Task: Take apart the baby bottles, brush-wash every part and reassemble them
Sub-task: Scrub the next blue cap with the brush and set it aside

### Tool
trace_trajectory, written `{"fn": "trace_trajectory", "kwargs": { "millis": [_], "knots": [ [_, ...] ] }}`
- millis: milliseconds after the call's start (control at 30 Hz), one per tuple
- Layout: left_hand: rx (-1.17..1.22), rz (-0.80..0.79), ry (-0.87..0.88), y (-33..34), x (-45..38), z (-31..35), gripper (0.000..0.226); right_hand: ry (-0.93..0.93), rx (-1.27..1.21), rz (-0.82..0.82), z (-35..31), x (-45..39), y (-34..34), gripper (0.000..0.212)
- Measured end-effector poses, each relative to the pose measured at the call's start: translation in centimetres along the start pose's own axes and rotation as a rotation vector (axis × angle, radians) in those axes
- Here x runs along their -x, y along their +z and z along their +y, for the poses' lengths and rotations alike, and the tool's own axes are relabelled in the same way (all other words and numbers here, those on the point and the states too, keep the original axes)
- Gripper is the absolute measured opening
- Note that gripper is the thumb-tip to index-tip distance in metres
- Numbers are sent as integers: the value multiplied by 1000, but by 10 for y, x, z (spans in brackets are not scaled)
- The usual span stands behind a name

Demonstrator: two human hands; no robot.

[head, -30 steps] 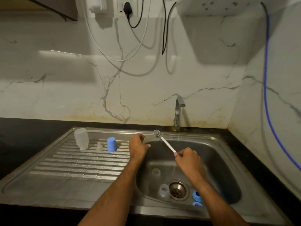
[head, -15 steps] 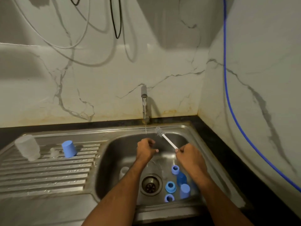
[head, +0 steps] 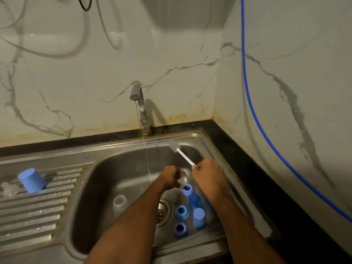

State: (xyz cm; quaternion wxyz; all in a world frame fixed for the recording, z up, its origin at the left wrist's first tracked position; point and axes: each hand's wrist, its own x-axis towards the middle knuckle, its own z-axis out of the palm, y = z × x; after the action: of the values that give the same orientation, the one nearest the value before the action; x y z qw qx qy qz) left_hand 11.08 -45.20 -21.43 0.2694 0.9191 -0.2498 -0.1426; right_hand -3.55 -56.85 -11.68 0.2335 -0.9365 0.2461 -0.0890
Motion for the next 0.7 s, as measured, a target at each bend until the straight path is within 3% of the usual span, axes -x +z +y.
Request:
{"fn": "trace_trajectory", "kwargs": {
  "millis": [133, 533, 700],
  "knots": [
    [-142, -124, 24, 14, -10, 8, 51, 33, 30, 16, 6, -6, 4, 27],
    [-307, -228, 125, 41, -21, 13, 56, 74, 20, 29, 8, -9, 7, 29],
    [-327, -167, 166, 43, -23, 16, 36, 73, 22, 68, 7, -11, 9, 29]
  ]
}}
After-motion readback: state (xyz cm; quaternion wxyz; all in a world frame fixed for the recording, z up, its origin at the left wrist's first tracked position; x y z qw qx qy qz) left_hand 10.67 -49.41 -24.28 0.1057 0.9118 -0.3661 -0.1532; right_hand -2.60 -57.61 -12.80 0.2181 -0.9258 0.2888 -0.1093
